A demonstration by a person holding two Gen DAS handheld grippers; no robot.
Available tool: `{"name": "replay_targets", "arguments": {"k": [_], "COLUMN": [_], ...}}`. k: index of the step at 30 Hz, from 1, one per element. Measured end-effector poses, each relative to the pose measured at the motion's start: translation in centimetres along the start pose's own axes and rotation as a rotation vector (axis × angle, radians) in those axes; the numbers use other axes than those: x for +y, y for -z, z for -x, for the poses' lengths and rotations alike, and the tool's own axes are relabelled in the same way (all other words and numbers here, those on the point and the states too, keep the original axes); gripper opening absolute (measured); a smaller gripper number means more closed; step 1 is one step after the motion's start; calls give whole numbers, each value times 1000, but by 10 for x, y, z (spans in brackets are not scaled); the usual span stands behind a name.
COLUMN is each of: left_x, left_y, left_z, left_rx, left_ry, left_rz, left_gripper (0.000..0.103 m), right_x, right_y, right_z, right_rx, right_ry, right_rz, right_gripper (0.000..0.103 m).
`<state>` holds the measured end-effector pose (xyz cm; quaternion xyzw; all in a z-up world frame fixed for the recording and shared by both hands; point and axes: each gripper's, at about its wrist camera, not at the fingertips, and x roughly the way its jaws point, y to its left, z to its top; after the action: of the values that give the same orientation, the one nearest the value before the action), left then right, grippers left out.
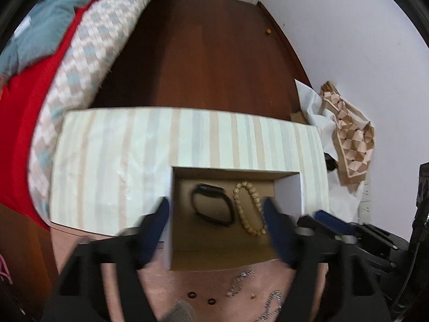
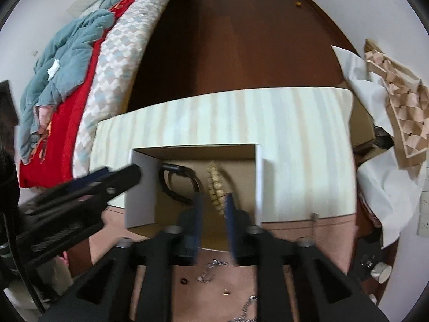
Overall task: Organize jewelry
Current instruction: 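Carry the watch and bead bracelet into the white box and open both tools, then lift both open tools out of the box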
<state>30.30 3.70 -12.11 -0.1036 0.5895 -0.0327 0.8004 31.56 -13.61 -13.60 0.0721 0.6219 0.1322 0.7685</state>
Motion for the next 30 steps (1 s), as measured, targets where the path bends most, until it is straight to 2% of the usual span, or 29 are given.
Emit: {"name": "replay_targets", "arguments": {"k": [1,2,3,5,6,7,10,13,16,20,30], "left_x": [1,2,3,7,9,12,17,21,24,22,15], "left_y": [1,1,4,10,14,19,35,50,60,70,96], "left_z": [6,10,16,25,28,30,32,33,35,44,95], "left_rx": [-25,-44,-76,-133,-150,-161,-194,-200,-197,-213,-305], "left_ry": [-24,-46,-91,-168,-202,-224,-290,-315,-317,-322,-322], "left_rz": [-5,-9,-21,-34,-39,-41,-53,-57,-48,-43,-31], "left_gripper": [77,80,88,99,99,99,99,99,99,99,100], "right_x": [-2,-3,-2,0,3,3,5,4,5,10,30], "right_y": [2,4,7,14,18,21,32,41,50,60,86], "right_z": [4,9,13,20,23,24,20,15,15,25,73], "right_rx": [-8,-25,-42,-74,-88,-95,-99,-95,-114,-150,-241], "right_ry": [9,39,75,165,214,249,297,301,306,322,318], "right_rz": [-5,2,15,41,59,68,80,85,73,75,95], "right_gripper": [59,61,64,75,88,96,97,97,101,101,102]}}
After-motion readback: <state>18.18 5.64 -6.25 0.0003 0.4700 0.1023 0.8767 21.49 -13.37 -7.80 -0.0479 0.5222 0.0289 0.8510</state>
